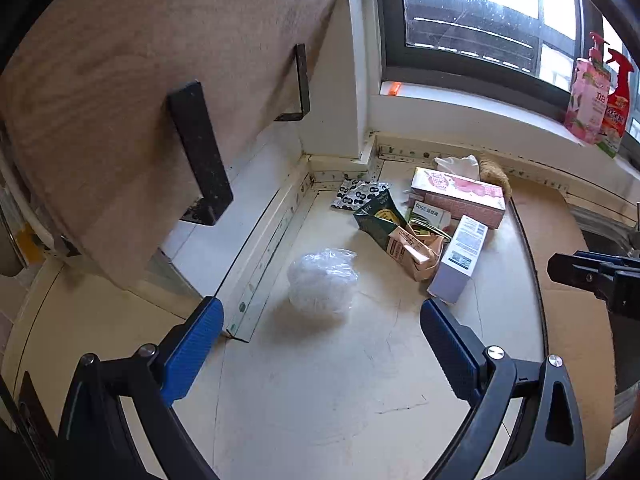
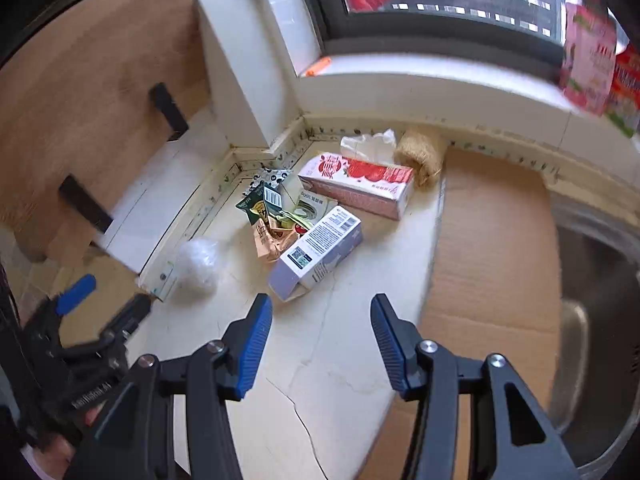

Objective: Collect trash
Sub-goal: 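Raise both open tools back to the counter trash, then grasp the white-and-blue box with right tool while left tool grasps plastic bag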

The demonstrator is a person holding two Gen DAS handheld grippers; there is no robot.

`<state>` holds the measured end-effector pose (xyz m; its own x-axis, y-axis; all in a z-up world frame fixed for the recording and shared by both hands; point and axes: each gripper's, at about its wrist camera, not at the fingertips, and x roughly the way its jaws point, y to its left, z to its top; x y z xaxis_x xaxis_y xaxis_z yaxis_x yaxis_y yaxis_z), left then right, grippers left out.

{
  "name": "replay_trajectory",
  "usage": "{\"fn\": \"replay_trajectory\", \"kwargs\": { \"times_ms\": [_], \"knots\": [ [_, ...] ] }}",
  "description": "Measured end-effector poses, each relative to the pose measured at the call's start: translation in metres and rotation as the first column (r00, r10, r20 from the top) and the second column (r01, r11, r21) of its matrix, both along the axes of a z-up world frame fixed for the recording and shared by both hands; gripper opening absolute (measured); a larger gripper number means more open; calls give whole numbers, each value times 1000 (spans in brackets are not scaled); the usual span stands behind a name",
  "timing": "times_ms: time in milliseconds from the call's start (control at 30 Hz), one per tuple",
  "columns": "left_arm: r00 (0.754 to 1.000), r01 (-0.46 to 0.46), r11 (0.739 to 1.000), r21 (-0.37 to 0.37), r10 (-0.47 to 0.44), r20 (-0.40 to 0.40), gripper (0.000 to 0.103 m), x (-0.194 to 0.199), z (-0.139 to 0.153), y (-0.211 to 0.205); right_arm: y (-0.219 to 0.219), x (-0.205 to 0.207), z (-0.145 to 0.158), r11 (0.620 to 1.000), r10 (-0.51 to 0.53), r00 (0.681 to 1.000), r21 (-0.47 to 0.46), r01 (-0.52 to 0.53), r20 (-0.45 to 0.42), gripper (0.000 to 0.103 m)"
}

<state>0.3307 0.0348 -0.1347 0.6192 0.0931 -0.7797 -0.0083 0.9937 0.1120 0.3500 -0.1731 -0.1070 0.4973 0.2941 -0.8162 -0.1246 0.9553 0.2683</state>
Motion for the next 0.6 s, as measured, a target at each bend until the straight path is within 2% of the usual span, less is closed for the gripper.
{"fn": "replay_trajectory", "kwargs": {
  "times_ms": [100, 267, 500, 600],
  "knots": [
    [1000, -20, 1000, 13, 20, -5, 98, 20, -22, -2, 1, 21, -17, 997, -39, 998, 60, 41, -39, 52],
    [998, -56, 998, 22, 56, 10, 98, 44, -44, -3, 3, 52, -44, 986, -93, 990, 125, 106, -106, 52],
    [994, -106, 992, 68, 105, 25, 98, 69, -68, -5, 13, 78, -69, 976, -145, 979, 144, 166, -142, 52],
    [992, -125, 989, 78, 123, 25, 98, 74, -77, -2, 19, 86, -75, 975, -168, 977, 122, 184, -131, 52]
  ]
}}
